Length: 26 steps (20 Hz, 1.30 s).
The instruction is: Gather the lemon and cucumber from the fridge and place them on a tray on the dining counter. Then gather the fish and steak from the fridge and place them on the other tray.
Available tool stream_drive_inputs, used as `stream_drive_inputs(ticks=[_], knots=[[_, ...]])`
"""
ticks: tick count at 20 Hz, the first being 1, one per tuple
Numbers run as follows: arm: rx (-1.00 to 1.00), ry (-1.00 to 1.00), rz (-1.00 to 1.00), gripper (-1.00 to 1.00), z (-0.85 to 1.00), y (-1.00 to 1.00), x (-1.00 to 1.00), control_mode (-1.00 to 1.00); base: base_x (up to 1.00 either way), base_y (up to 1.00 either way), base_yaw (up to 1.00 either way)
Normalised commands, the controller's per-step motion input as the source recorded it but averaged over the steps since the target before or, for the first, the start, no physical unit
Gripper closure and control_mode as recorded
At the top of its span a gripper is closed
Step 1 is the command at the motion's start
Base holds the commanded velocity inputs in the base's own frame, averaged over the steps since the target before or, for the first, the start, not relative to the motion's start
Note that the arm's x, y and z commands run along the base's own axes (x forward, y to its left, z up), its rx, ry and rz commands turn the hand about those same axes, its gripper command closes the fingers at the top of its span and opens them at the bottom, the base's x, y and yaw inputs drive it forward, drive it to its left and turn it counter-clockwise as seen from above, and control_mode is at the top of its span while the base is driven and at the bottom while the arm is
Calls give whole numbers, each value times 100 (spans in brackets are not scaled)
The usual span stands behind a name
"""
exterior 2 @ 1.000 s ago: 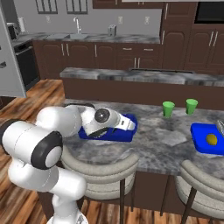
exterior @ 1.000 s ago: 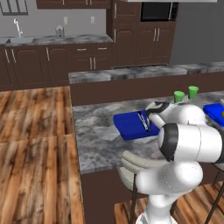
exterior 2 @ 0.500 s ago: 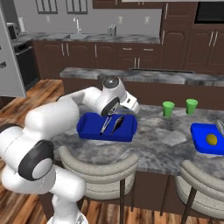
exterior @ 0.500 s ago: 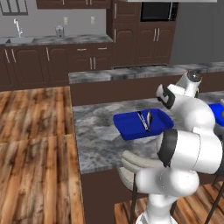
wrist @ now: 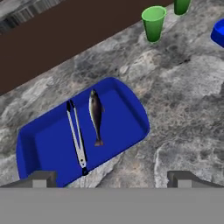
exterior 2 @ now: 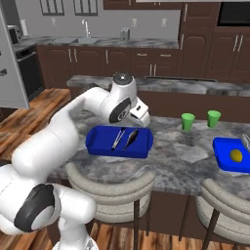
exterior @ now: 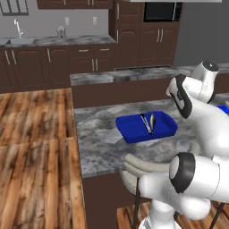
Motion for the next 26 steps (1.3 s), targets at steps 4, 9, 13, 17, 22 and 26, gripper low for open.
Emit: stream_drive_inputs(ticks=[4, 9, 13, 17, 22, 26], knots=[[0, 0, 0, -100, 9, 48, -100, -100, 0, 0, 0], [0, 0, 1, -100, 48, 50, -95, -100, 0, 0, 0], [-2, -2, 6, -100, 57, 53, -94, -100, 0, 0, 0], [-1, -2, 11, -100, 52, 52, -82, -100, 0, 0, 0], [0, -3, 13, -100, 14, 41, -80, -100, 0, 0, 0], [0, -2, 2, -100, -1, 31, -43, -100, 0, 0, 0]])
